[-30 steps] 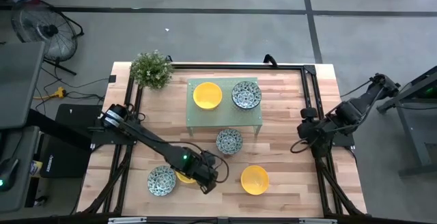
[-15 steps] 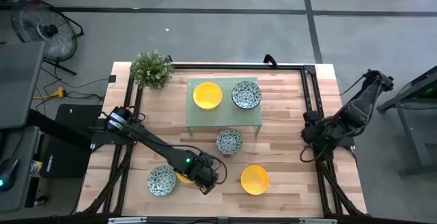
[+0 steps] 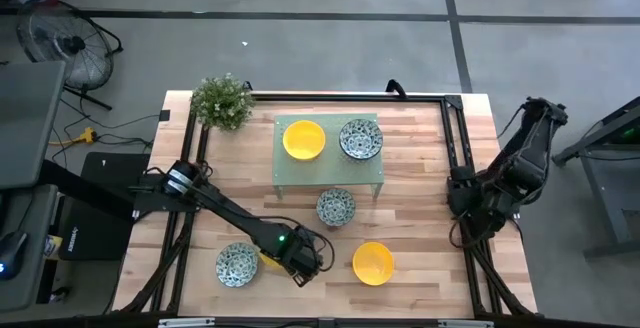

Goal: Pick & Place Mini bowls
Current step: Stack the left yellow bowl on top of the yellow bowl on the shelf

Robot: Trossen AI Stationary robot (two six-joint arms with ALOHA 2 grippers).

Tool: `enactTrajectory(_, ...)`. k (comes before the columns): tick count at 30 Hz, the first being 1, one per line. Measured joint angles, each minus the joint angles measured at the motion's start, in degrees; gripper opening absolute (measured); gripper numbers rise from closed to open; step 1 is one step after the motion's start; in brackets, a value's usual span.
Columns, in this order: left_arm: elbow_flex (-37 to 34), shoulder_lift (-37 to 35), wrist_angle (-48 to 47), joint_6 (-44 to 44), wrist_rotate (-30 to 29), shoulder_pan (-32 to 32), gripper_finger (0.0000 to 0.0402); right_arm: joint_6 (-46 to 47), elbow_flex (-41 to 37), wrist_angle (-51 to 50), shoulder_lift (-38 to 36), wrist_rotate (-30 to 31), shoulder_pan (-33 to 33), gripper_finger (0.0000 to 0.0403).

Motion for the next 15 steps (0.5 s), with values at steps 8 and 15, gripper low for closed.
enactTrajectory(8, 0.4, 0.1, -1.8, 1.1, -1.0, 0.0, 0.0062, 3.7, 0.0, 0.0, 0.0, 3.0, 5.5, 0.0195)
enactTrajectory(15, 9.4, 0.1, -13.1, 9.3, -1.7, 0.4, 0.0006, 4.6, 0.0, 0.0, 0.0, 5.3, 7.2, 0.0195)
